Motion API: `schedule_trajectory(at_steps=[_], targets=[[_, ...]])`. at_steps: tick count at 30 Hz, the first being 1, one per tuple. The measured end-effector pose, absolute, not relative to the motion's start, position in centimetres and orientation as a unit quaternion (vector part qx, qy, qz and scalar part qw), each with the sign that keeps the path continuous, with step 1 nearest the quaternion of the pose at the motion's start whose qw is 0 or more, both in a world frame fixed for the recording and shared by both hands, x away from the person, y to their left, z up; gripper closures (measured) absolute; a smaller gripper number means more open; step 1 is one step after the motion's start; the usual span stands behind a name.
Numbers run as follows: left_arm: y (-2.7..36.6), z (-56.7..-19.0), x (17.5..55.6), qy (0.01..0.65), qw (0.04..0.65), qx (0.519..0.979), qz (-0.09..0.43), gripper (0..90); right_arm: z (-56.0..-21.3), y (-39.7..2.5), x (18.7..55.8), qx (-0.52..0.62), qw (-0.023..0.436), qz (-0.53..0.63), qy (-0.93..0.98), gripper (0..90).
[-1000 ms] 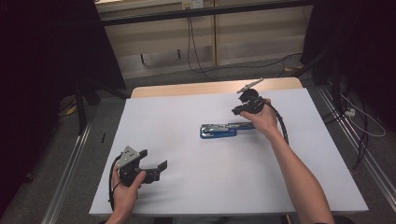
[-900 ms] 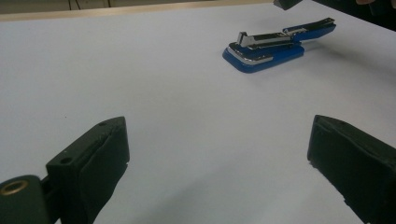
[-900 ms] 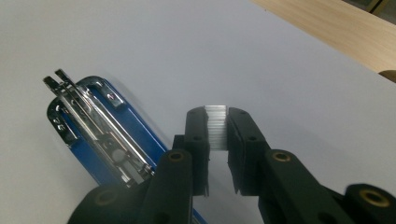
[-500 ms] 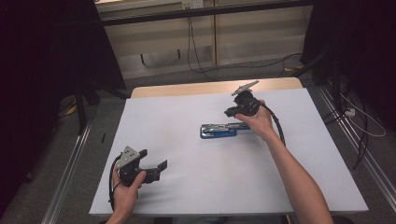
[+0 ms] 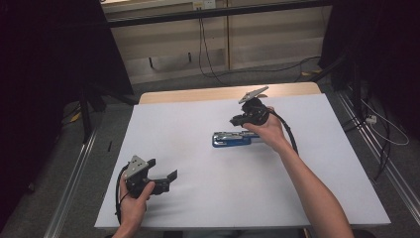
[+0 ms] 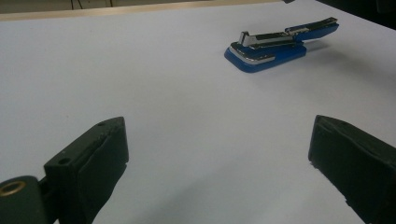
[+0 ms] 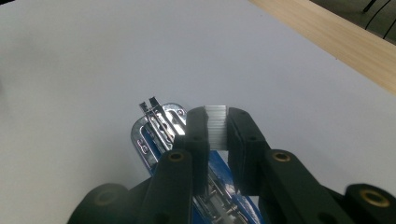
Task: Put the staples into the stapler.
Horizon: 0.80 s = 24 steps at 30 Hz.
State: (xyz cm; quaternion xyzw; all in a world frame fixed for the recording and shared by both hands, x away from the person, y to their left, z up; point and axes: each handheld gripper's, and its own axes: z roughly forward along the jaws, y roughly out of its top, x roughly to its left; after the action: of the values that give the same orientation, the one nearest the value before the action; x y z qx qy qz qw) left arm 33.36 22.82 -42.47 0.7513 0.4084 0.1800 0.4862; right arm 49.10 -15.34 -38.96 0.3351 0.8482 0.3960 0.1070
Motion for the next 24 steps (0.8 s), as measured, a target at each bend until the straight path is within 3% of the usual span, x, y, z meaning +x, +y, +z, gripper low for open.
schedule_trajectory(at_steps=[24], targets=[[22.7, -42.5, 33.4, 0.407, 0.486, 0.753, 0.177, 5.0, -39.4, -12.4, 49.3, 0.293, 0.080, 0.400, 0.865, 79.1]])
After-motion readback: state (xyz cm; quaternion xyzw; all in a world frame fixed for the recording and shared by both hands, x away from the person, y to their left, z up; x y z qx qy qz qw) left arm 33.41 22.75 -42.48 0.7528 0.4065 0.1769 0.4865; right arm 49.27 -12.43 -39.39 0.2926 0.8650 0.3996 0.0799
